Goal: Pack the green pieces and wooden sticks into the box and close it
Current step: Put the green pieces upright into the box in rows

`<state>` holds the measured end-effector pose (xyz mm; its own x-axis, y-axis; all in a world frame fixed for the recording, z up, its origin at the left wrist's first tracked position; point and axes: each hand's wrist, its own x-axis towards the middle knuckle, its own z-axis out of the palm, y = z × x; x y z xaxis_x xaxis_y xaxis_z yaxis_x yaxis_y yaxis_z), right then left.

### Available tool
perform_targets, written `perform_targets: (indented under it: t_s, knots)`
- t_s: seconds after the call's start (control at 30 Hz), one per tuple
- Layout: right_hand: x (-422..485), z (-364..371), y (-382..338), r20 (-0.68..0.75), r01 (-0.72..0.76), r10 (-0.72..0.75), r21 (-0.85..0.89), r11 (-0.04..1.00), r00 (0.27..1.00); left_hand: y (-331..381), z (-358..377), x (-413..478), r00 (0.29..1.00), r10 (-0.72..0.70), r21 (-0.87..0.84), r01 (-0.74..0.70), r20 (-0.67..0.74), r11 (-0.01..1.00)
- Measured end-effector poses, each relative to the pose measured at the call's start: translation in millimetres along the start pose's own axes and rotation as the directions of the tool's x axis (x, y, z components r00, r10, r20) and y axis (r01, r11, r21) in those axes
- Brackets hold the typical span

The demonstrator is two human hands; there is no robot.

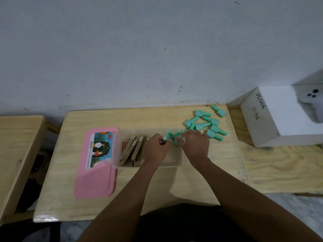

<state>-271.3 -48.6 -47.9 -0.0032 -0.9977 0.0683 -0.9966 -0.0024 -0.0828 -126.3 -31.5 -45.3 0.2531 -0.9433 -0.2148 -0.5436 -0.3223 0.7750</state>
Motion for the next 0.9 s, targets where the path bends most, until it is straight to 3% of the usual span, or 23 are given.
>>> perform_targets:
  t_s: [0.23, 0.9]
  knots:
    - [-3.5, 4.1, 14.5, 0.014, 0.06, -0.064, 0.199, 0.978, 0.998, 3.2, 16.9, 10.6, 0.999, -0.02, 0.099, 0.015, 0.046, 0.995]
    - [-5.4, 9.6, 8.5, -0.044, 0.033, -0.025, 0.187, 0.982, 0.999, -0.5, 24.4, 15.1, 0.994, 0.051, 0.23, -0.071, 0.093, 0.971]
